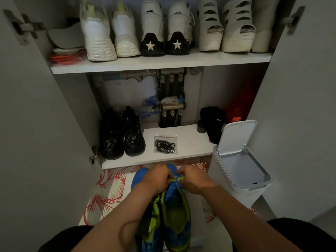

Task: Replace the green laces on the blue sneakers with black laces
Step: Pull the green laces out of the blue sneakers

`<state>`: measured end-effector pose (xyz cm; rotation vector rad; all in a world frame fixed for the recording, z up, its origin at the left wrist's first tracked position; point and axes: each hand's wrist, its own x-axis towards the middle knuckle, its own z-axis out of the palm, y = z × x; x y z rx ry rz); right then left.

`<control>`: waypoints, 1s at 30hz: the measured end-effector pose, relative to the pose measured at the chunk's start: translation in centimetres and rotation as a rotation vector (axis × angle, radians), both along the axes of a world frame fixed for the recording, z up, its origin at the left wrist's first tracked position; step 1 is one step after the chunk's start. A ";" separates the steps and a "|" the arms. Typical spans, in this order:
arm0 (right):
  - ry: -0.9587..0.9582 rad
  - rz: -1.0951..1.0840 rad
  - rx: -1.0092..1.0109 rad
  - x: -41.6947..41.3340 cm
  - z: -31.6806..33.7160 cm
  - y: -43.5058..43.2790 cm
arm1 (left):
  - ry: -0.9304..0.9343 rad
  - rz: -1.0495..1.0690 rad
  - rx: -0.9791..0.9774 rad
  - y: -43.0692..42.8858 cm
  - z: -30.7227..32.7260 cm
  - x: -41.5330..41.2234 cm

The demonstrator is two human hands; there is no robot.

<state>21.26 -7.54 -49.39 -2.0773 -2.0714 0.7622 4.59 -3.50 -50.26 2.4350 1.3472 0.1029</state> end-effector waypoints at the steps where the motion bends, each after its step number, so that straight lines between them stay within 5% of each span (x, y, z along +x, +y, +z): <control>1: -0.013 0.015 -0.022 -0.1 -0.2 0.1 | 0.005 0.007 0.007 0.1 -0.1 0.1; 26: 0.100 -0.129 0.035 -1.9 -1.7 -0.7 | 0.154 0.045 0.033 0.4 -0.8 0.8; 30: 0.138 -0.142 0.006 -1.7 -1.6 -0.6 | 0.068 0.173 -0.002 0.1 -1.0 0.7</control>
